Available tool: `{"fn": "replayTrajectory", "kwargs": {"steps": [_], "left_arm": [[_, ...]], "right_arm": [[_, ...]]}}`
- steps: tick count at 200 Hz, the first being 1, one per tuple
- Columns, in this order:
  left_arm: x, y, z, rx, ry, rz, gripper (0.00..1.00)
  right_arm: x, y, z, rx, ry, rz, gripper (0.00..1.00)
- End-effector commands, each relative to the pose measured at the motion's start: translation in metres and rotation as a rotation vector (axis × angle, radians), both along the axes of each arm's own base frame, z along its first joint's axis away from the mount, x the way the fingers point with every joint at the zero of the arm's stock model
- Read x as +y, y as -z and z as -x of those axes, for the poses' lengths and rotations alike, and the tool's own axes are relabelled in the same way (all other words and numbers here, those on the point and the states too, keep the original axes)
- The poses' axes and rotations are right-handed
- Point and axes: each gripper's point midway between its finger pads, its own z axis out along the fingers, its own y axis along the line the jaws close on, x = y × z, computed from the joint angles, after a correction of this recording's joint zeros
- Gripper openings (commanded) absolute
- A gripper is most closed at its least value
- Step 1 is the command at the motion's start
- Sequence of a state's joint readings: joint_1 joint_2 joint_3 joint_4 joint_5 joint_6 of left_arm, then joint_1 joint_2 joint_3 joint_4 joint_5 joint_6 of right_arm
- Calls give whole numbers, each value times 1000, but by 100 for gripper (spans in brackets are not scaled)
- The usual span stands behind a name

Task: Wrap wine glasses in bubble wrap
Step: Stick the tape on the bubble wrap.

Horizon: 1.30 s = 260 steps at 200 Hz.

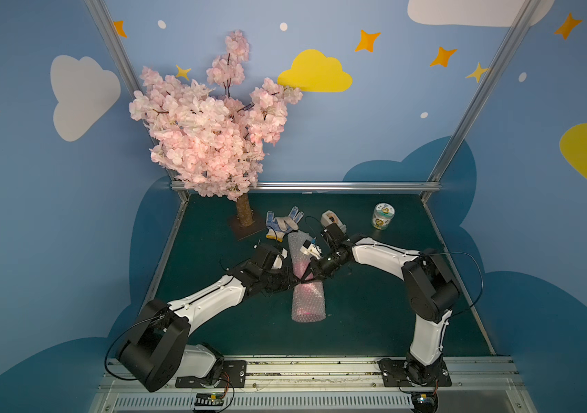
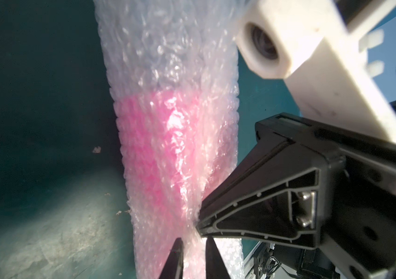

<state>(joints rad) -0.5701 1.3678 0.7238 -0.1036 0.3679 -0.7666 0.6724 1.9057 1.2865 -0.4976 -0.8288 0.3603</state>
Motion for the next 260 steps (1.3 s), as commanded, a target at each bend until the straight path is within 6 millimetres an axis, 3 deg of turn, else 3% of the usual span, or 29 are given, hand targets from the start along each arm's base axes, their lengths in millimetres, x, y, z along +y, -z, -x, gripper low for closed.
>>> {"fn": "replayTrajectory", "kwargs": {"steps": [1,68,180,216,235,260], "left_arm": [[0,8,6,17,22,-12,15],[-2,17,7,29,24,-21,3],[-2,17,3,12,17,-38,3],[-3,12,2,4,13,-23,3],[-2,6,0,-11,5,-20,5],[6,-1,-2,-37,-22,-31,16]], "right_arm": [[4,0,-3,-10,-5,2,0],[2,1,-4,-12,-3,6,5],[-23,-20,-10,-48,33,24,28],[-24,-15,-10,-44,32,34,23],[-23,-10,-10,-37,31,42,22],[-23,-8,-12,-31,40,36,22]]}}
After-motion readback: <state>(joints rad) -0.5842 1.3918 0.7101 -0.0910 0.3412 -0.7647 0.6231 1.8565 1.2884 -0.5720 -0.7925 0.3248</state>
